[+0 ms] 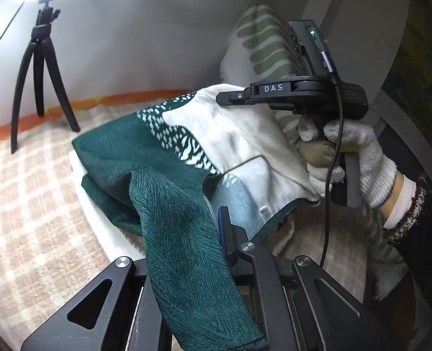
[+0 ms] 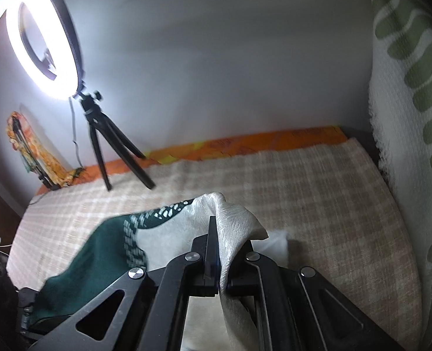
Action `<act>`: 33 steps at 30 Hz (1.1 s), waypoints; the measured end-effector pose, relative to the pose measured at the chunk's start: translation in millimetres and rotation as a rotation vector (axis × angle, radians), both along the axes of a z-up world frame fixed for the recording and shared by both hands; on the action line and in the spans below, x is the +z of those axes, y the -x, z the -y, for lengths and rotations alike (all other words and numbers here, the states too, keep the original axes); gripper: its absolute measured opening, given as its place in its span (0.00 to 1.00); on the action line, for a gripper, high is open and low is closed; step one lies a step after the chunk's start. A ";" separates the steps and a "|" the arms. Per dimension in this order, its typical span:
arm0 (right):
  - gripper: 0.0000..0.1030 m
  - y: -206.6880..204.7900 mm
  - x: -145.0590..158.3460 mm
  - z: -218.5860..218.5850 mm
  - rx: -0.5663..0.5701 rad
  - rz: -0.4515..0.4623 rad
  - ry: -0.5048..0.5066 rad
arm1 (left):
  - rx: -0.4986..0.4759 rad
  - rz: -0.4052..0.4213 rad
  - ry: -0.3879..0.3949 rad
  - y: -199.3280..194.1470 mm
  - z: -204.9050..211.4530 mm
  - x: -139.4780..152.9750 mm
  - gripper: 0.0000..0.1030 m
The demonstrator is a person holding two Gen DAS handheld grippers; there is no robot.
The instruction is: Fold small clothes
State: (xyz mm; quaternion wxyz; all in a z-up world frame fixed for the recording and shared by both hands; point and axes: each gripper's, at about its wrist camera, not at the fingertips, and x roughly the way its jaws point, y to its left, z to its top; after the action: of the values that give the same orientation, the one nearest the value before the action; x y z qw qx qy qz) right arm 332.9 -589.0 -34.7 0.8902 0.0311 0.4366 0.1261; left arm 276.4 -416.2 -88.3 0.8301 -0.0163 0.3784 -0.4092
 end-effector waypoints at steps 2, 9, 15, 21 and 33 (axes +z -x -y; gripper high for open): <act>0.01 -2.9 -6.5 5.3 -0.010 -0.012 -0.003 | -0.005 0.001 -0.007 -0.7 1.4 1.0 0.06; 0.19 -8.4 -16.3 14.7 -0.112 -0.059 0.093 | 0.001 -0.058 -0.015 0.3 -5.7 -2.3 0.15; 0.22 -4.7 -10.4 21.7 -0.185 -0.052 0.183 | -0.003 -0.092 -0.059 16.3 -11.4 -3.5 0.42; 0.33 4.8 3.9 27.7 -0.235 -0.029 0.212 | 0.005 -0.067 -0.089 32.5 -34.2 3.2 0.47; 0.40 51.5 41.8 15.6 -0.235 0.047 0.183 | 0.055 -0.017 -0.129 52.6 -64.7 23.8 0.47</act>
State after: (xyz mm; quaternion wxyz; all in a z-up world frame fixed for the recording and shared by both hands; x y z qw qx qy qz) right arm 281.4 -604.5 7.1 0.9079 -0.0023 0.4187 -0.0185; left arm 223.8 -351.5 -64.5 0.8370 0.0236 0.4107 -0.3609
